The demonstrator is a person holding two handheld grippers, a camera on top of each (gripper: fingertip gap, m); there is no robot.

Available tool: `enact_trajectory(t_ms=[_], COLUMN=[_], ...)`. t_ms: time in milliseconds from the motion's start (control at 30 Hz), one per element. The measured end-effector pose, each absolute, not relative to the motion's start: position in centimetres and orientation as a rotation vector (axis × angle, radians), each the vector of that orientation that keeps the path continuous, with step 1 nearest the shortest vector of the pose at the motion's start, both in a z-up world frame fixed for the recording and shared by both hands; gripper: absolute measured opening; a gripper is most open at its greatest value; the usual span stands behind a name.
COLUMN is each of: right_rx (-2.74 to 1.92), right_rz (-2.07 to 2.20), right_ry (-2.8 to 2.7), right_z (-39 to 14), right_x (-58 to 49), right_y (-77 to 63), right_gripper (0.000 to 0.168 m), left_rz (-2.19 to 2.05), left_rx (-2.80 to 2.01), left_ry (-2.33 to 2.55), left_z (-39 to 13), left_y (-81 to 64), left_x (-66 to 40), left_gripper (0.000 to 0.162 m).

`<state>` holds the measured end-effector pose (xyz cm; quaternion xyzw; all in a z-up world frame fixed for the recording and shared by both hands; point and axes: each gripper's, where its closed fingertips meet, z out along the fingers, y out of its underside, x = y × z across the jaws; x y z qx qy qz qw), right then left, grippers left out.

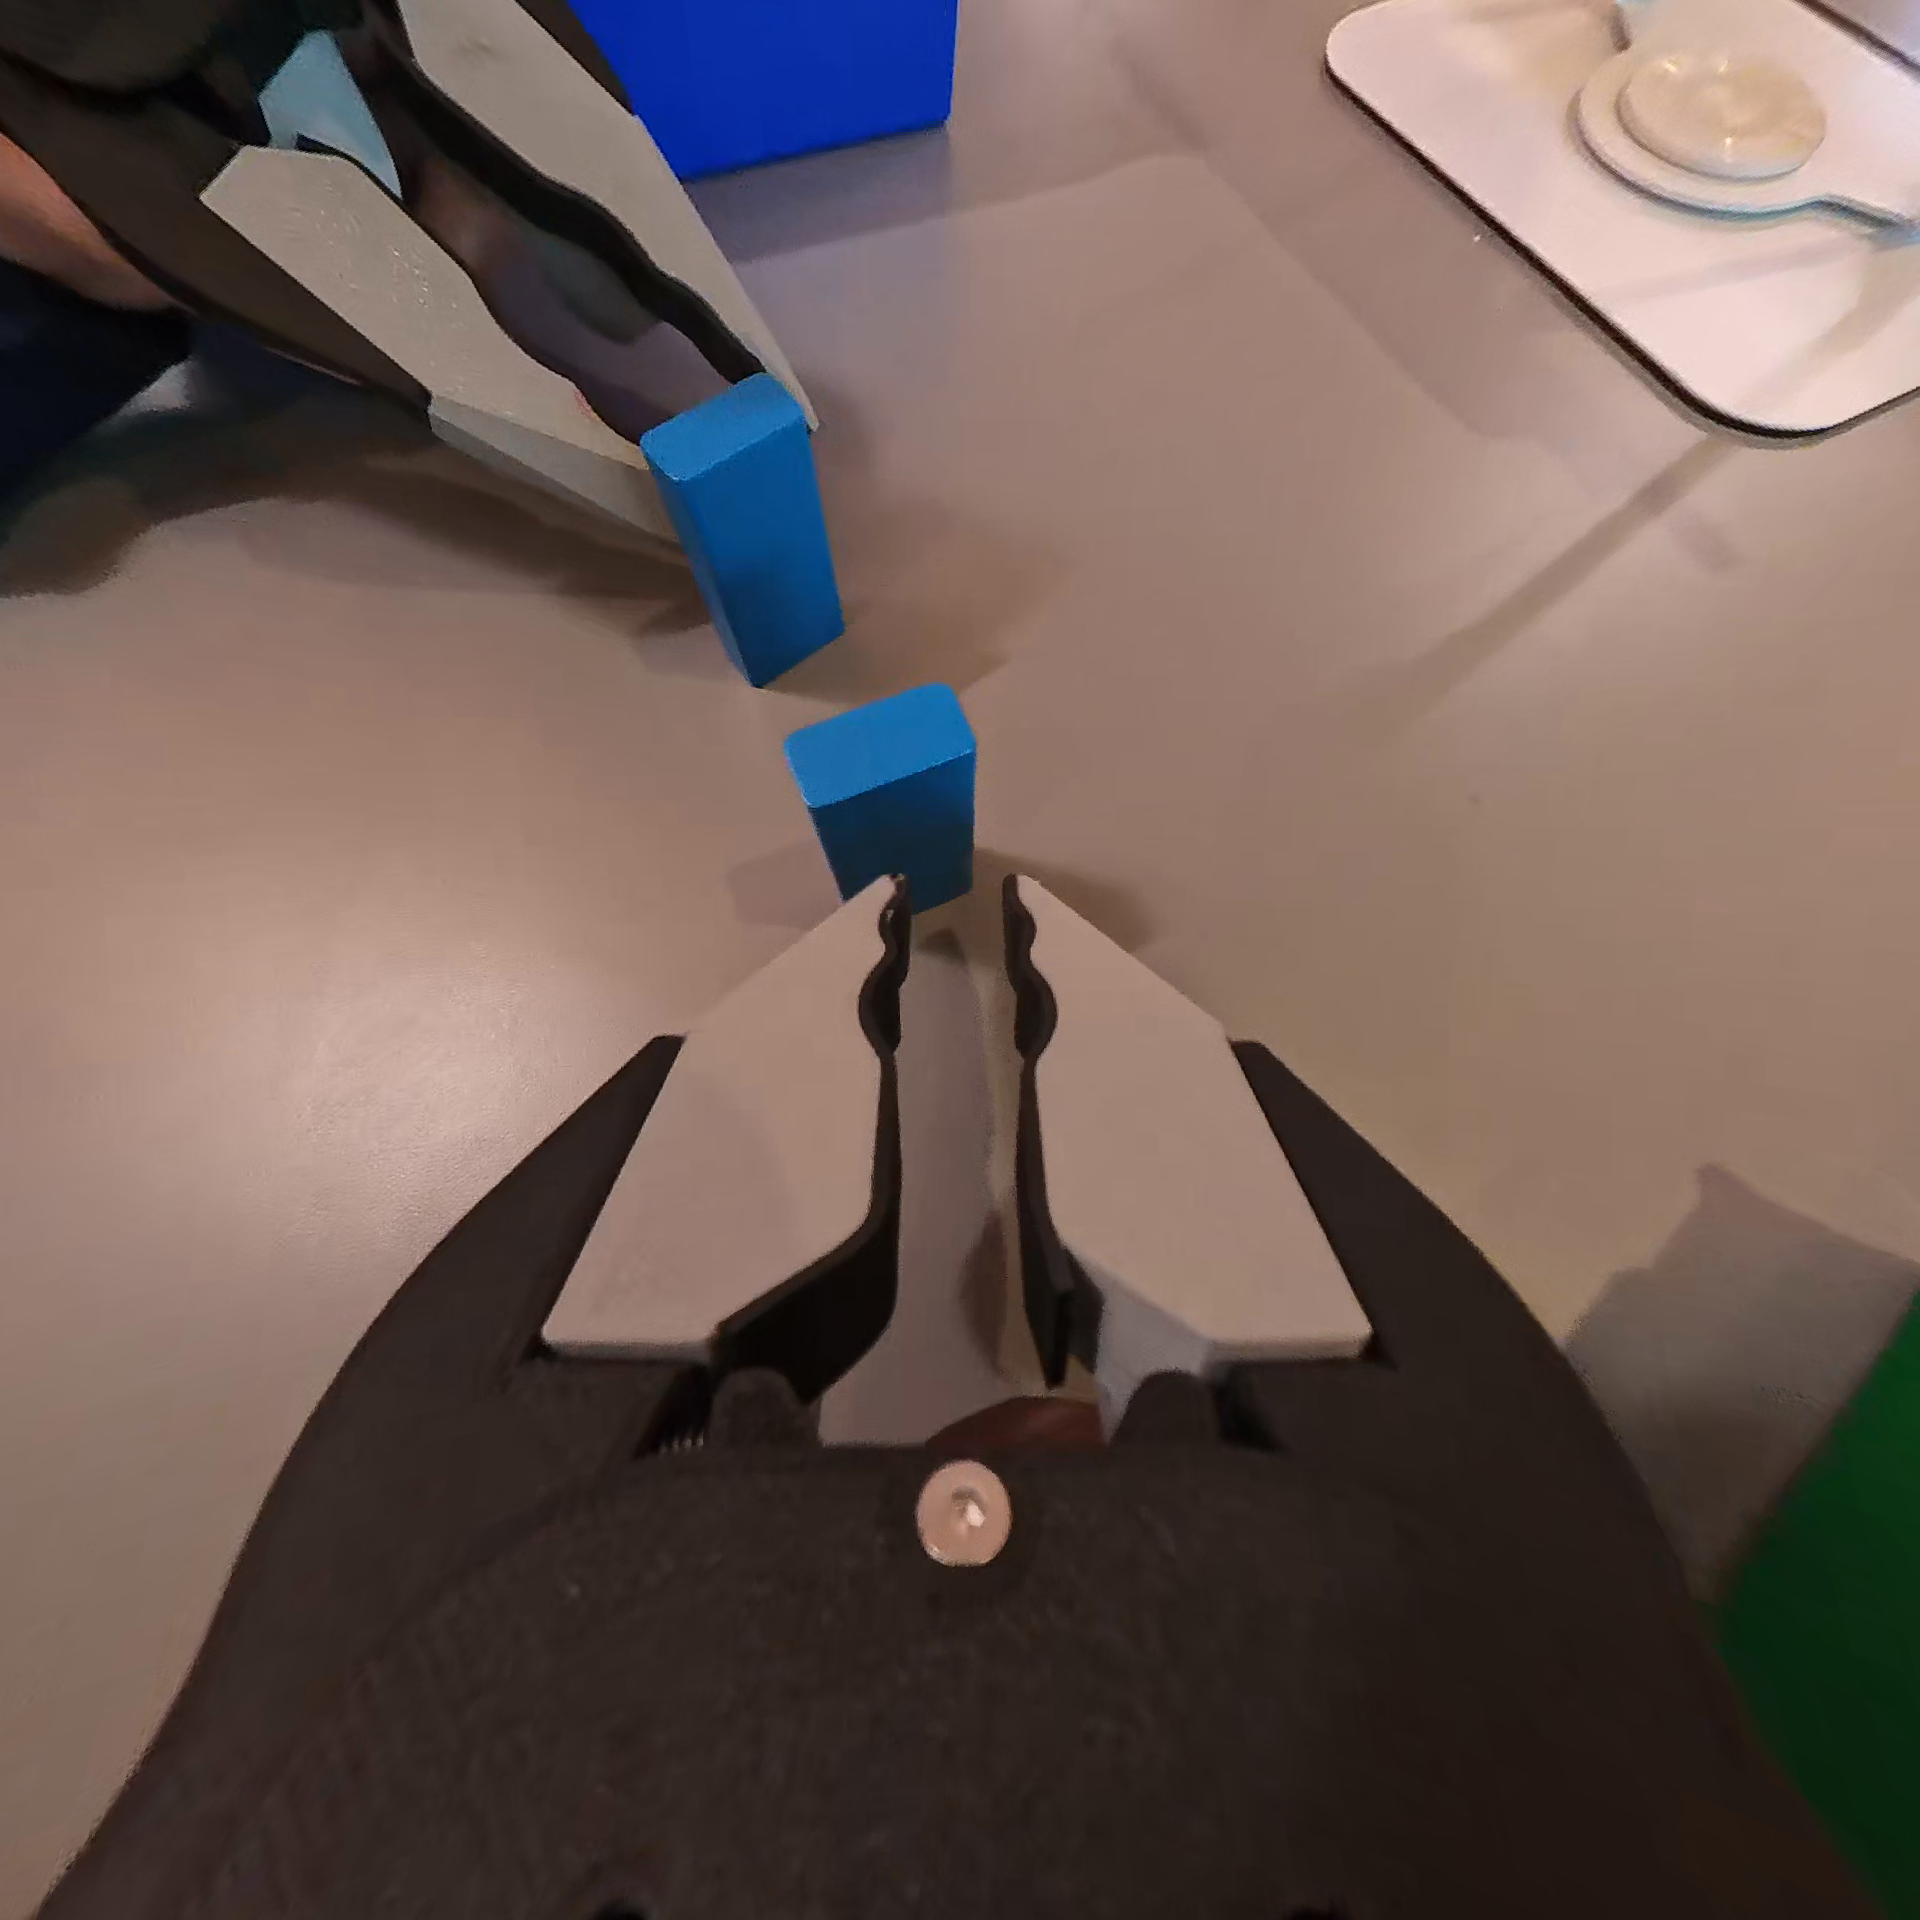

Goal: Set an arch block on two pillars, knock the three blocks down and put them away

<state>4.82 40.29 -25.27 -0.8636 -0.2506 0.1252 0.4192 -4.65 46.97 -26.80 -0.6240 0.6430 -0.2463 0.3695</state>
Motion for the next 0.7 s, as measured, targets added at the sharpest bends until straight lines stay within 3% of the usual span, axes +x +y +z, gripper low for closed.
enact_trajectory(t_ms=[467, 700], right_rx=[-2.18, -2.128], right_rz=[0.236, 0.366], right_ry=[-0.582, -0.765], right_z=[-26.1, -25.2], right_x=[5.9, 4.3], right_y=[41.9, 38.3], right_gripper=[0.011, 0.0], left_rz=[-0.612, -0.696], left_rx=[-1.609, -1.658], left_ry=[1.666, 1.685], left_z=[-27.1, -27.3], left_y=[46.8, 44.7], left_x=[-4.8, -6.2], left_gripper=[0.035, 0.029])
